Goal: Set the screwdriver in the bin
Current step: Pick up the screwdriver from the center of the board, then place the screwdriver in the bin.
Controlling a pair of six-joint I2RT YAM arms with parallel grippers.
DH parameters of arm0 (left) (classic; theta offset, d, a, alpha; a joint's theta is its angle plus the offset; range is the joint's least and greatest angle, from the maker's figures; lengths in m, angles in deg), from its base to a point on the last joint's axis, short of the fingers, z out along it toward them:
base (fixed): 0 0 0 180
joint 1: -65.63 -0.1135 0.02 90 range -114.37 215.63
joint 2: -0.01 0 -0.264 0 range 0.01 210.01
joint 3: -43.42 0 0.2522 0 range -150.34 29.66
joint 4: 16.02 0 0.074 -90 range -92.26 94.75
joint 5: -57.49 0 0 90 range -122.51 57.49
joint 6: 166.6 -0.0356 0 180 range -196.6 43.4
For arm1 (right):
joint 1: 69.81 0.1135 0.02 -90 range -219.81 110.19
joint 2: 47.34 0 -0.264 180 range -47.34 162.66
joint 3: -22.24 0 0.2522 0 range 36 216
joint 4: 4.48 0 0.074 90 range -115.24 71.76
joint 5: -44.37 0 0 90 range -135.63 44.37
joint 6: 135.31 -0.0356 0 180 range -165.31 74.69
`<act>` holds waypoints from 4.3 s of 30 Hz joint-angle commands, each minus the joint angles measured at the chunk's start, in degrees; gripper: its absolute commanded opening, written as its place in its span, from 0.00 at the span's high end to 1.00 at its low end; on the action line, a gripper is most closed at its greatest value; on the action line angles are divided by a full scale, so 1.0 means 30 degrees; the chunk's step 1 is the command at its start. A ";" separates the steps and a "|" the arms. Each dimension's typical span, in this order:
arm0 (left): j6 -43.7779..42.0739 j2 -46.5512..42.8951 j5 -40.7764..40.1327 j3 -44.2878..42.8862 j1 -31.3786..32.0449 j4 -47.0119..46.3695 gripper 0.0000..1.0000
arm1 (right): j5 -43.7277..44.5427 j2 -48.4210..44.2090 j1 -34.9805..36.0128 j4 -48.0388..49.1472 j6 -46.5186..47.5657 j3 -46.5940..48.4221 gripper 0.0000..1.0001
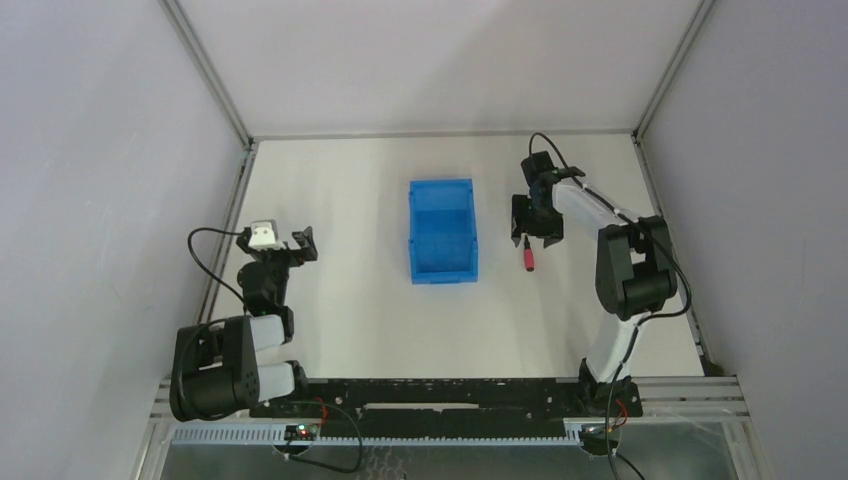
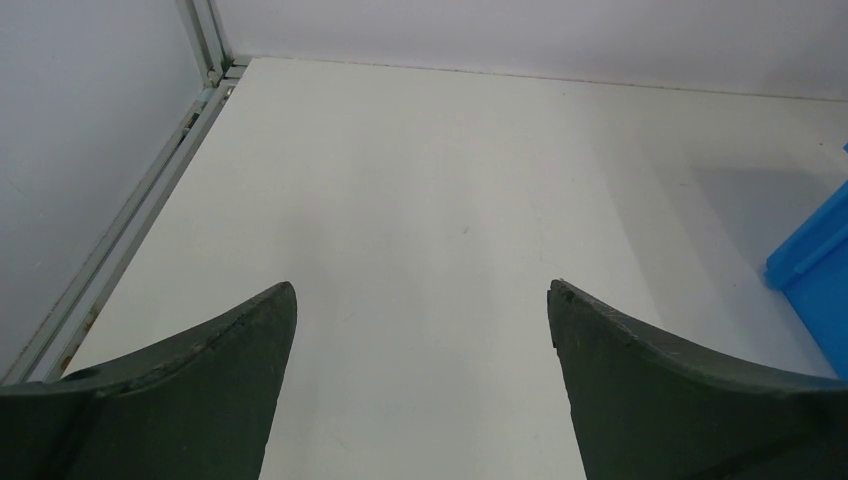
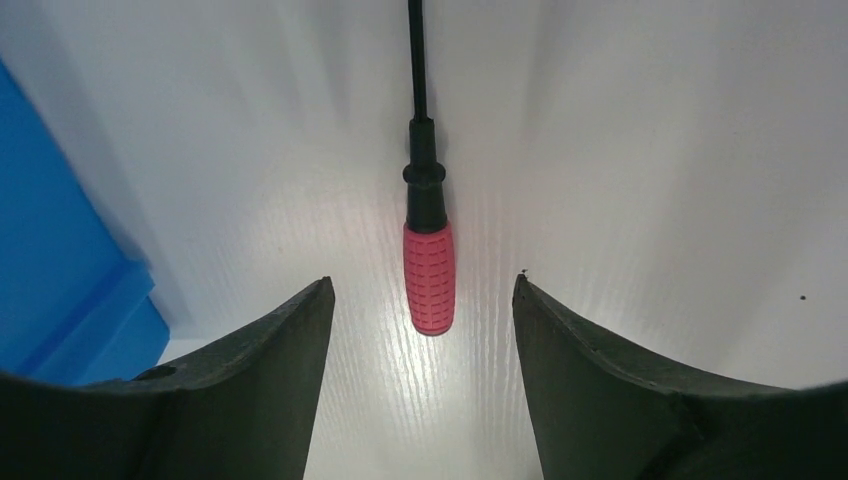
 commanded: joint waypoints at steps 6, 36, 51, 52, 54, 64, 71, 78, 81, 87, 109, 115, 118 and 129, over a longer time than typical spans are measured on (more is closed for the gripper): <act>-0.0304 -0.0102 0.0153 0.0312 -0.0130 -0.0847 0.00 | 0.0283 0.1166 0.0013 0.0759 -0.0615 -0.0269 0.33; -0.0275 -0.0102 0.0270 0.0319 -0.0231 -0.0847 0.00 | -0.0275 0.1289 0.0072 0.0710 -0.0469 -0.0451 0.77; -0.0268 -0.0102 0.0268 0.0319 -0.0245 -0.0852 0.00 | -0.2990 -0.3446 -0.0321 -0.1661 -0.1818 0.0928 0.77; -0.0274 -0.0102 0.0255 0.0331 -0.0216 -0.0862 0.00 | -0.3135 -0.3611 -0.0300 -0.1884 -0.1998 0.1322 0.77; -0.0275 -0.0106 0.0255 0.0338 -0.0218 -0.0862 0.00 | -0.3457 -0.3880 -0.0282 -0.2251 -0.2466 0.2113 0.77; -0.0275 -0.0102 0.0233 0.0313 -0.0213 -0.0863 0.00 | -0.4315 -0.3962 0.0905 -0.3809 -0.5117 0.6489 0.77; -0.0275 -0.0109 0.0226 0.0320 -0.0191 -0.0848 0.00 | -0.3078 -0.3244 0.3254 -0.4627 -0.7639 0.8706 0.78; -0.0275 -0.0102 0.0212 0.0334 -0.0163 -0.0847 0.00 | -0.1639 -0.2133 0.5719 -0.4843 -0.9721 1.0497 0.78; -0.0286 -0.0105 0.0159 0.0313 -0.0129 -0.0863 0.00 | -0.1193 -0.1377 0.6568 -0.4974 -1.0424 1.1195 0.78; -0.0304 -0.0104 0.0143 0.0335 -0.0076 -0.0847 0.00 | -0.0012 0.0677 0.7963 -0.5925 -1.1804 1.2593 0.77; -0.0304 -0.0122 0.0098 0.0348 -0.0030 -0.0869 0.00 | 0.1738 0.5861 0.9337 -0.6210 -1.4326 1.3240 0.77; -0.0304 -0.0121 0.0096 0.0341 -0.0045 -0.0847 0.00 | 0.2203 0.7099 0.9272 -0.5981 -1.4628 1.3440 0.78; -0.0297 -0.0105 0.0124 0.0334 -0.0047 -0.0856 0.00 | 0.2456 0.7559 0.9249 -0.5898 -1.4737 1.3476 0.78; -0.0304 -0.0116 0.0123 0.0353 -0.0083 -0.0859 0.00 | 0.2764 0.8809 0.9127 -0.5605 -1.4787 1.3197 0.78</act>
